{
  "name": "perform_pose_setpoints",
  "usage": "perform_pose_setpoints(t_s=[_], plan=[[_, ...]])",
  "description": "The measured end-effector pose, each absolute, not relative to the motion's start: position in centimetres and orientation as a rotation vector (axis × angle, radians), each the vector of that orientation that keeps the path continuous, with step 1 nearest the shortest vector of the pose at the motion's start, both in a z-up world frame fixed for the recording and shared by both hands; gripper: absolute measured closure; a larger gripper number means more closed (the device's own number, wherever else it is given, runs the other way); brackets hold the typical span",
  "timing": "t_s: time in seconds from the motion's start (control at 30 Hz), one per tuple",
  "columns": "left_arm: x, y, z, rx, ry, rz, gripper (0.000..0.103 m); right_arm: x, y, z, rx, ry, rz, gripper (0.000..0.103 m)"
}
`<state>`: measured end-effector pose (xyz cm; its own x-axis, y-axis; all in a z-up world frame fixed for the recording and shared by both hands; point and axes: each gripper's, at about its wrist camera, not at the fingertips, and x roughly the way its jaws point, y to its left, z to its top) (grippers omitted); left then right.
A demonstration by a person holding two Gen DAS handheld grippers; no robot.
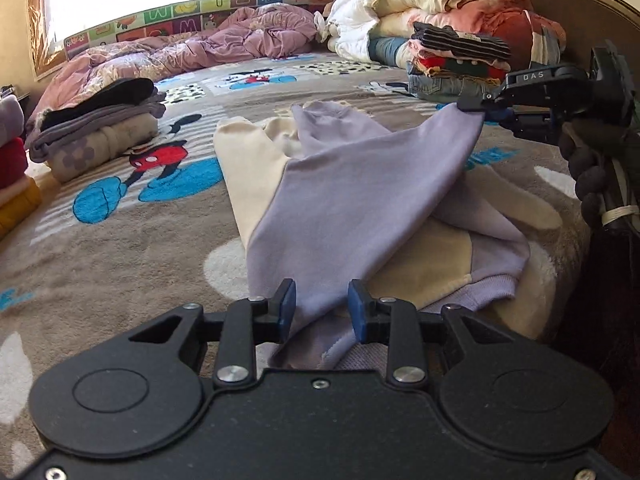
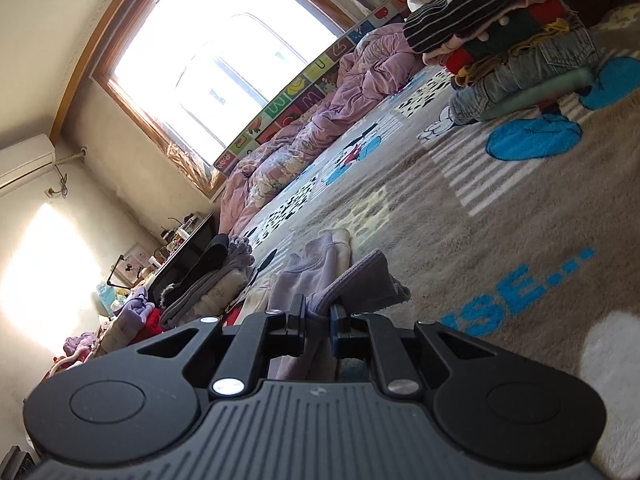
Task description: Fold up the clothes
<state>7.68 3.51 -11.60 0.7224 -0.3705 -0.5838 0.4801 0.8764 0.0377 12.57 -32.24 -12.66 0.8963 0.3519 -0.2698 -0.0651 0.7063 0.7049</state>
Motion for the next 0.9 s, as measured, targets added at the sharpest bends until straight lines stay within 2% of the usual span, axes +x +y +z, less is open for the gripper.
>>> perform_pose_setpoints(t_s=[0.1, 0.23, 0.5, 0.6, 0.67, 0.7, 0.73, 0.9], plan=[[8.0, 4.4, -10.6, 0.115, 0.559, -0.480, 0.075, 13.9, -31.9, -11.7, 0.708, 0.460, 0.244, 0.089], [10.0, 3.9, -12.8, 0.111, 0.732, -0.537, 0.075, 14.3, -30.7, -10.5, 0.617, 0.494, 0.254, 0.089], [8.8, 4.8, -11.0, 0.072, 0.571, -0.623, 0.075, 14.7, -28.0, -7.0, 0.490, 0.526, 0.243, 0.089], [8.8, 4.3, -11.7, 0.128, 0.576, -0.662, 0.074, 15.6, -26.8, -5.6, 0.441, 0.542, 0.247, 0.089], [8.8, 4.2, -12.1, 0.155, 0.584, -0.688, 0.066, 16.3, -26.1, -4.7, 0.421, 0.549, 0.247, 0.089], [8.7, 4.2, -12.2, 0.165, 0.583, -0.695, 0.052, 16.8, -25.8, -4.3, 0.413, 0.552, 0.248, 0.089], [8.6, 4.3, -12.3, 0.176, 0.582, -0.702, 0.048, 17.3, -25.4, -3.9, 0.407, 0.556, 0.247, 0.089], [8.4, 4.6, -12.7, 0.208, 0.581, -0.736, 0.048, 19.8, -24.2, -2.7, 0.391, 0.578, 0.239, 0.089]])
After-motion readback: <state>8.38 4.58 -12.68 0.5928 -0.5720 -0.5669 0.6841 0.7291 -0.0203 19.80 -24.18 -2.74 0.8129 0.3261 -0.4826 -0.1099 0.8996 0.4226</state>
